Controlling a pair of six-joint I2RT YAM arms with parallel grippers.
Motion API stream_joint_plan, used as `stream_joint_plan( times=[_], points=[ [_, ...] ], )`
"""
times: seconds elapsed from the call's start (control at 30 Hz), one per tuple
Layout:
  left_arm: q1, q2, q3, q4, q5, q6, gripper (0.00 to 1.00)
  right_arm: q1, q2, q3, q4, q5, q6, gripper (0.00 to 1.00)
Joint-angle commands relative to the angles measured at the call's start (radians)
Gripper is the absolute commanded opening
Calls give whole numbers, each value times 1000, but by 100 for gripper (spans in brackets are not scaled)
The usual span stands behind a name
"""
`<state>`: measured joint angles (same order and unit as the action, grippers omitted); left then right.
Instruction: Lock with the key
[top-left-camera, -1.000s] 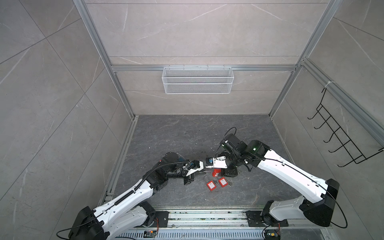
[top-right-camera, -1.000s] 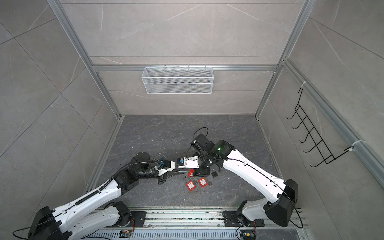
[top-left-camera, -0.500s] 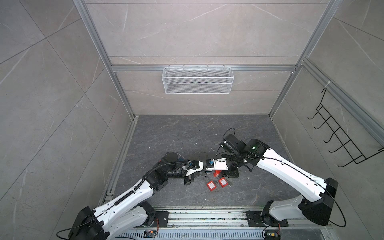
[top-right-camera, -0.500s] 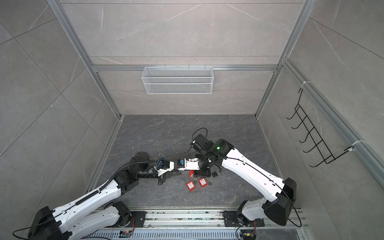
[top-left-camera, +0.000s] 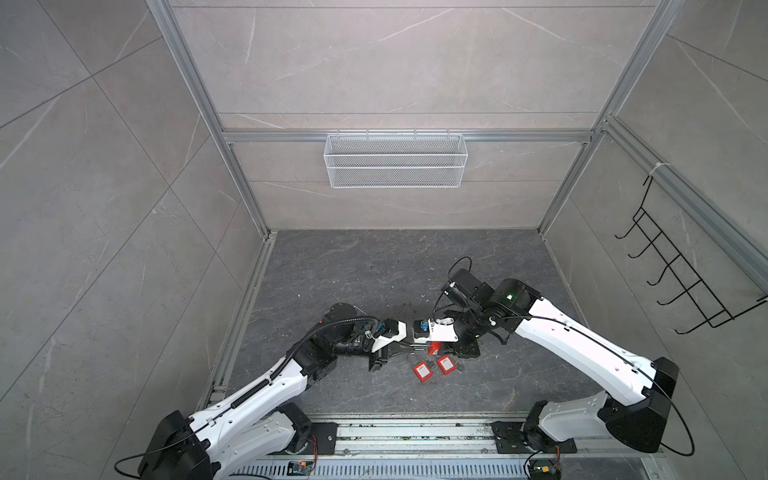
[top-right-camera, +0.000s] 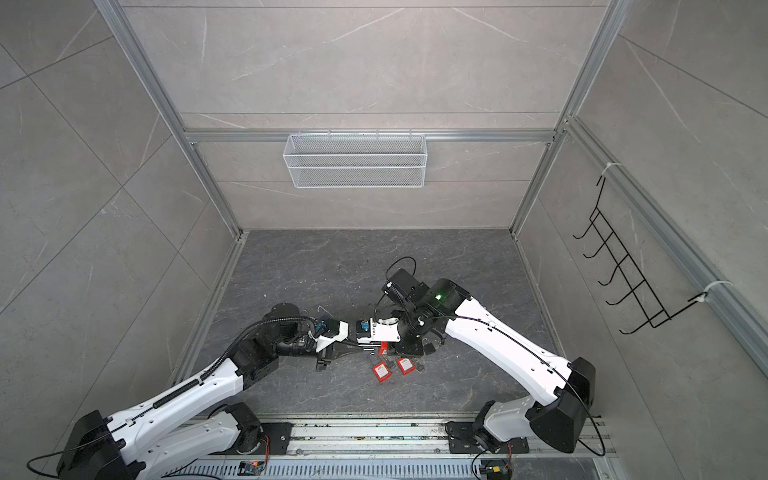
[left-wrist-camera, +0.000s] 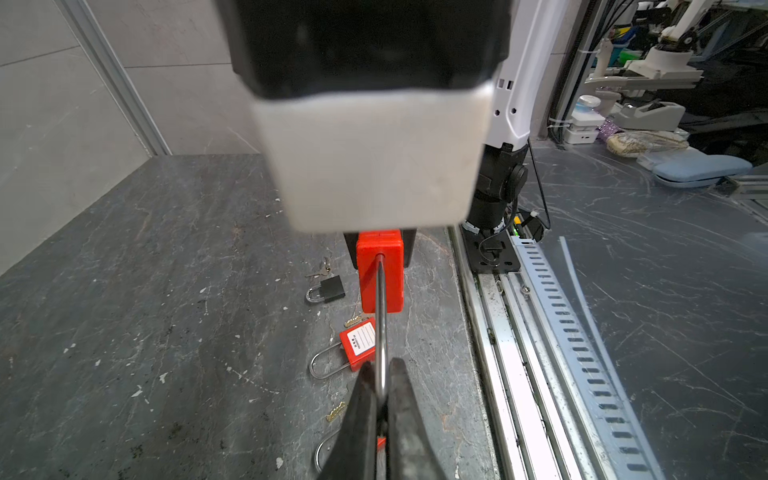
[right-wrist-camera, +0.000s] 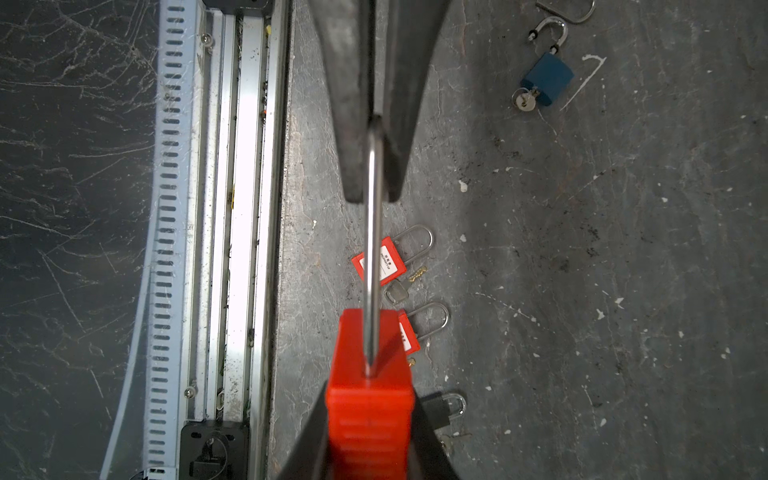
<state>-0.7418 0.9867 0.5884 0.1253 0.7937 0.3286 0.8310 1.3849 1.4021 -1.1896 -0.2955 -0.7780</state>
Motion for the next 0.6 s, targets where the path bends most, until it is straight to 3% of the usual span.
stream_joint_plan(
  times=[0.0, 0.3, 0.57],
  points=[
    [-4, 19, 20, 68, 73, -39, 0, 17, -24, -13, 44, -39, 17, 7],
    [-17, 57, 30, 106, 72, -78, 0, 41, -34, -12, 123, -51, 54, 5],
    [-49, 86, -10, 203, 32, -98, 0, 48, -75, -36, 265, -152, 87, 6]
  ],
)
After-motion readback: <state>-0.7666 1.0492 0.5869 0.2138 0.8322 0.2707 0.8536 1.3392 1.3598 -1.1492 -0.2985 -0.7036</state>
